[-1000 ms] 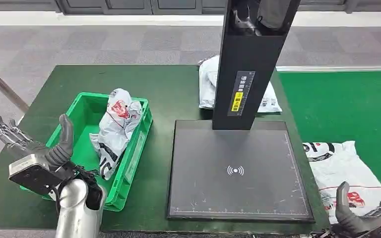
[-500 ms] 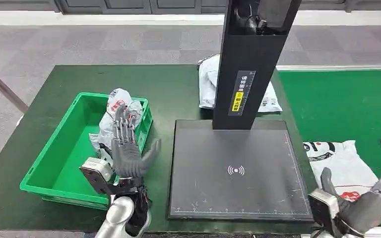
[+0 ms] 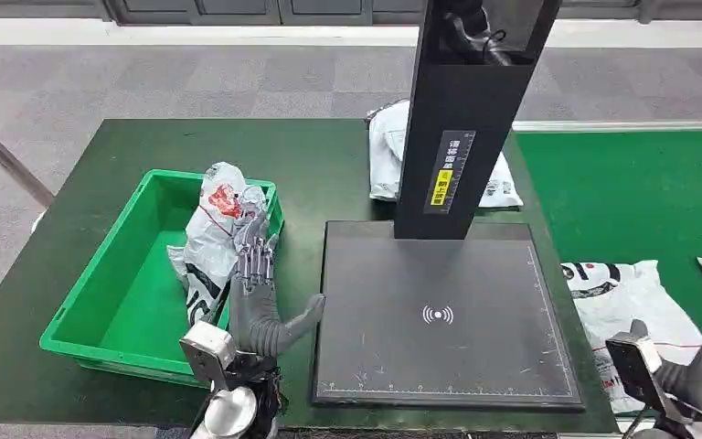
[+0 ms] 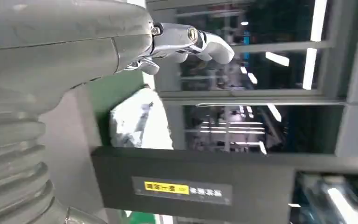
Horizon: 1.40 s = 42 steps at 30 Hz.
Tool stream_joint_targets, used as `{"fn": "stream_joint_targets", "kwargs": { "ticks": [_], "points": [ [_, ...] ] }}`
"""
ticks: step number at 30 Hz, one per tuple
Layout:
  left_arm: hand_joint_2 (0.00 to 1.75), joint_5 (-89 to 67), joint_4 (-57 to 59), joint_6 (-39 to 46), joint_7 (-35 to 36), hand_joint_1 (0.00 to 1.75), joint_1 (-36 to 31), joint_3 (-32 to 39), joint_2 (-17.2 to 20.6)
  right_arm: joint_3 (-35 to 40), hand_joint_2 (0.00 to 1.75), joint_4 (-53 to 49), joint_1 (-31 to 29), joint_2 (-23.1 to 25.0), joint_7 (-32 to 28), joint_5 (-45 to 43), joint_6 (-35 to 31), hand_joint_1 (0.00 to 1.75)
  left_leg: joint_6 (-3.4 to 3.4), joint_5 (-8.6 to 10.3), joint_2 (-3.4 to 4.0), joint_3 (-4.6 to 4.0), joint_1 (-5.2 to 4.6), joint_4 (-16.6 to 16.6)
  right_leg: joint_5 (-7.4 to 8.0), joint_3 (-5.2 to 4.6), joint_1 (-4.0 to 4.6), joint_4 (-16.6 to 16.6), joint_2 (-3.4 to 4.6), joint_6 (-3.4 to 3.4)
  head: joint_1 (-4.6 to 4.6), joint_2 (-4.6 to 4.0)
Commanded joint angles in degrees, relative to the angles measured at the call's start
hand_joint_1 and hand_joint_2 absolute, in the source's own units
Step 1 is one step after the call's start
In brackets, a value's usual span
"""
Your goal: Moved the parcel from conveyor to table for the left to box.
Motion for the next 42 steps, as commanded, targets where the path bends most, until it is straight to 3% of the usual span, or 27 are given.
{"fn": "stream_joint_targets", "kwargs": {
  "ticks": [1,6,9,12,16,21,25,33,39,41,42],
  "points": [
    [1.75,-0.6,0.7,0.2,-0.1,0.0,-1.4,-2.8,2.5,-2.4,1.75,14.9,-4.0,-4.8,0.8,0.9,0.9,0.0,0.01,0.06,0.01,0.04,0.03,-0.1,0.08,0.06,0.03,-0.2,0.02,-0.03,-0.02,0.0],
    [1.75,-0.6,1.2,-0.1,-0.1,0.0,-1.7,-3.6,2.7,-2.5,1.75,18.2,-4.9,-5.9,3.8,2.9,2.2,0.0,0.0,0.04,-0.02,0.04,0.03,-0.1,0.05,0.05,0.02,-0.1,-0.01,-0.03,-0.02,0.0],
    [1.75,0.1,2.8,-1.3,-0.2,0.0,-3.4,-5.1,2.8,-1.8,1.75,28.6,-8.5,-9.8,8.3,6.7,7.8,0.0,0.02,0.08,-0.03,0.04,0.05,-0.1,0.11,0.08,0.05,-0.2,-0.01,-0.02,-0.04,0.0],
    [1.75,0.9,4.9,-1.8,0.2,0.0,-5.3,-6.3,2.6,-0.3,1.75,39.5,-12.8,-12.0,9.2,10.2,9.4,0.0,0.04,0.06,-0.03,0.03,0.02,-0.1,0.09,0.06,0.02,-0.2,-0.01,0.01,-0.02,0.0],
    [1.75,2.4,7.2,-0.9,-0.7,0.0,-6.0,-7.5,3.5,2.7,1.75,47.9,-17.6,-12.1,10.4,12.9,10.7,0.0,0.07,0.07,0.11,0.03,0.02,-0.1,0.16,0.04,0.01,-0.2,0.13,0.07,-0.02,0.0],
    [1.75,3.5,9.4,-0.1,-0.9,0.0,-7.1,-8.4,3.8,4.9,1.75,52.6,-20.1,-11.5,12.4,14.6,12.1,0.0,0.1,0.09,0.15,-0.52,0.02,-0.1,0.22,-0.02,0.01,-0.2,0.15,0.05,-0.02,0.0],
    [1.75,4.5,11.6,0.4,-1.8,0.0,-8.1,-9.4,4.2,6.6,1.75,55.0,-20.0,-10.7,13.7,15.9,14.8,0.0,0.06,0.12,0.12,0.14,0.07,-0.1,0.19,0.14,0.13,-0.2,0.17,0.07,-0.02,0.0],
    [1.75,5.1,12.8,0.5,-2.2,0.0,-9.2,-10.2,4.3,7.8,1.75,56.3,-20.7,-10.6,15.2,16.6,17.1,0.0,0.23,-0.02,0.44,-0.12,0.14,-0.1,0.31,0.42,0.24,-0.4,0.37,0.14,-0.02,0.0],
    [1.75,6.3,15.3,0.6,-2.3,0.0,-11.3,-11.7,4.1,9.1,1.75,58.0,-21.1,-10.1,17.8,17.2,23.0,0.0,0.27,0.02,0.52,-0.01,0.2,-0.1,0.43,0.59,0.24,-0.6,0.49,0.29,-0.02,0.0],
    [1.75,7.5,17.9,0.7,-2.9,0.0,-12.8,-12.6,3.6,9.6,1.75,59.2,-20.9,-10.5,20.2,17.4,28.5,0.0,0.29,-0.02,0.54,0.07,0.24,0.0,0.41,0.69,0.27,-0.6,0.55,0.31,-0.02,0.0],
    [1.75,7.8,18.5,0.8,-2.9,0.0,-13.1,-12.7,3.4,9.6,1.75,59.6,-20.9,-10.6,20.7,17.3,29.8,0.49,0.31,0.06,0.45,0.01,0.28,-0.1,0.48,0.69,0.3,-0.7,0.47,0.32,-0.02,0.0]
  ]
}}
